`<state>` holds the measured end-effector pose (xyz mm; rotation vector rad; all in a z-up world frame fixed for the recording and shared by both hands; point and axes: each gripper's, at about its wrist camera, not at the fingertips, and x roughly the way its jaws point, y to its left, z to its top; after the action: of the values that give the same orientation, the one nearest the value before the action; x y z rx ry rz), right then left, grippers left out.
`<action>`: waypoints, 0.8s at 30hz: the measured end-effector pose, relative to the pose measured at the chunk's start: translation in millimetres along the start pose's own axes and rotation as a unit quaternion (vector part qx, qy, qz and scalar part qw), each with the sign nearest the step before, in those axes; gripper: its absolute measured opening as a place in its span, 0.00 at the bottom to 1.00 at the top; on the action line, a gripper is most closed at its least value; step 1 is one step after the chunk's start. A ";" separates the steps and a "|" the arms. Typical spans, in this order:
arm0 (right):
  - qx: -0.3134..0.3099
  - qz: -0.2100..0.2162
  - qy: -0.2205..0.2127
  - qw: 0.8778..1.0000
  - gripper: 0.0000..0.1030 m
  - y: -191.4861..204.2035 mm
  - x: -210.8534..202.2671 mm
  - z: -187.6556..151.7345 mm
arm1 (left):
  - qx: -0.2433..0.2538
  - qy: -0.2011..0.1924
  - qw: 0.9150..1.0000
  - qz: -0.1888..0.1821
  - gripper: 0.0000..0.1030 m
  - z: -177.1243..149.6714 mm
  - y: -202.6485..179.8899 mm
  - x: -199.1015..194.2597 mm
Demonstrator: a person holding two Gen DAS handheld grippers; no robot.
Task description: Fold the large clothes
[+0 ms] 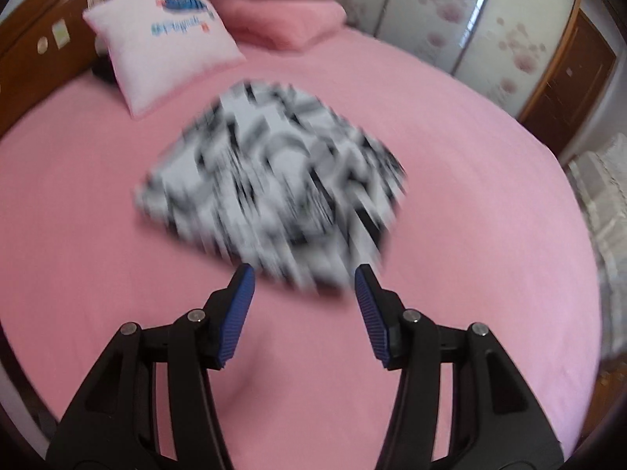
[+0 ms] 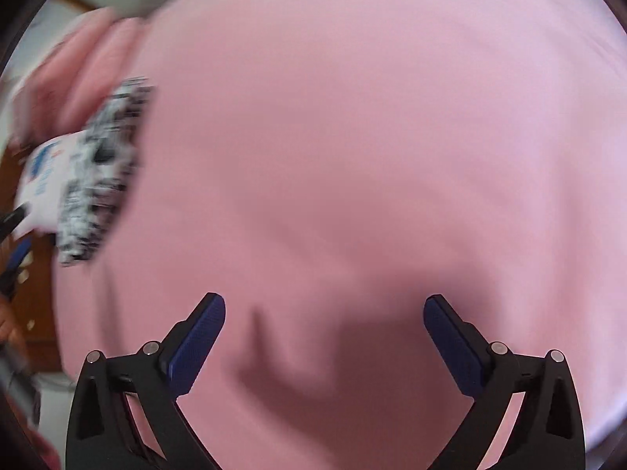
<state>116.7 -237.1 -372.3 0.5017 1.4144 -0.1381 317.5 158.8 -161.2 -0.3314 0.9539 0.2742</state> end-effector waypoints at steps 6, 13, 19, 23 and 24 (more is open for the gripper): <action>0.078 -0.088 0.008 0.993 1.00 -161.9 -47.0 -42.2 | 0.028 0.102 0.994 0.013 0.48 -132.6 -56.3 -53.2; 0.060 -0.128 -0.015 0.990 1.00 -283.5 -116.4 -80.3 | 0.094 0.176 0.979 0.027 0.48 -257.1 -131.2 -112.9; -0.004 -0.087 -0.017 0.996 1.00 -318.6 -183.0 -93.5 | 0.097 0.179 0.979 0.014 0.50 -290.9 -189.5 -175.1; -0.023 -0.024 -0.060 0.998 1.00 -297.3 -239.2 -91.0 | 0.120 0.164 0.979 -0.002 0.54 -283.4 -227.6 -215.4; -0.030 -0.009 -0.074 0.997 1.00 -283.2 -253.0 -87.9 | 0.128 0.158 0.979 -0.006 0.54 -275.8 -234.4 -224.5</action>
<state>-114.2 -503.3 -205.8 0.4212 1.2752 -0.1437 74.6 -182.9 -86.0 -0.1453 1.2846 0.0849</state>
